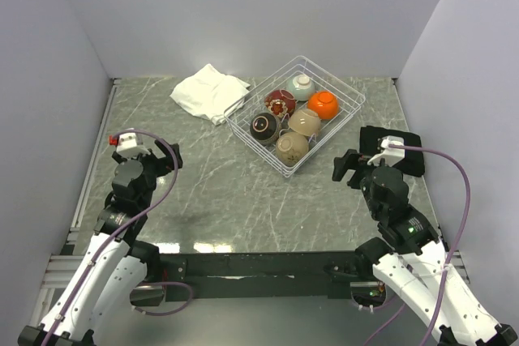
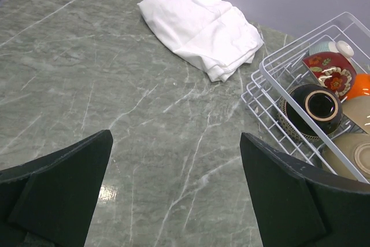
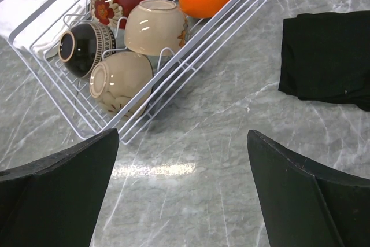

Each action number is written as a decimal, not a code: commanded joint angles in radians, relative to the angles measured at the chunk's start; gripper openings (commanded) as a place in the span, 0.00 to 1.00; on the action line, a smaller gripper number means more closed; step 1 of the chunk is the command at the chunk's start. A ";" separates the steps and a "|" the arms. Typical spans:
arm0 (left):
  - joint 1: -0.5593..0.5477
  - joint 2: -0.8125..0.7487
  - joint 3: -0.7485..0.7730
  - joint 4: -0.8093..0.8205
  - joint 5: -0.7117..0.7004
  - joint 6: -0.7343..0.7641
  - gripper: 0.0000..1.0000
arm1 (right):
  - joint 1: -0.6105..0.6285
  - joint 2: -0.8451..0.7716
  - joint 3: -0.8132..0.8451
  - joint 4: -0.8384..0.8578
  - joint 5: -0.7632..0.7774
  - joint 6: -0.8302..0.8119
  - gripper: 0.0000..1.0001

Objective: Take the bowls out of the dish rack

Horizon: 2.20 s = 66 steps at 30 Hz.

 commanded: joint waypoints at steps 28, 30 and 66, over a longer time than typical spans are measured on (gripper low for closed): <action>0.001 0.123 0.050 0.023 0.061 0.014 0.99 | 0.001 0.610 0.403 0.234 -0.087 -0.599 1.00; 0.001 0.123 0.050 0.023 0.061 0.014 0.99 | -0.006 0.669 0.418 0.234 -0.120 -0.639 1.00; 0.001 0.132 0.064 0.002 0.071 0.011 0.99 | -0.197 1.075 0.699 0.034 -0.507 -0.894 1.00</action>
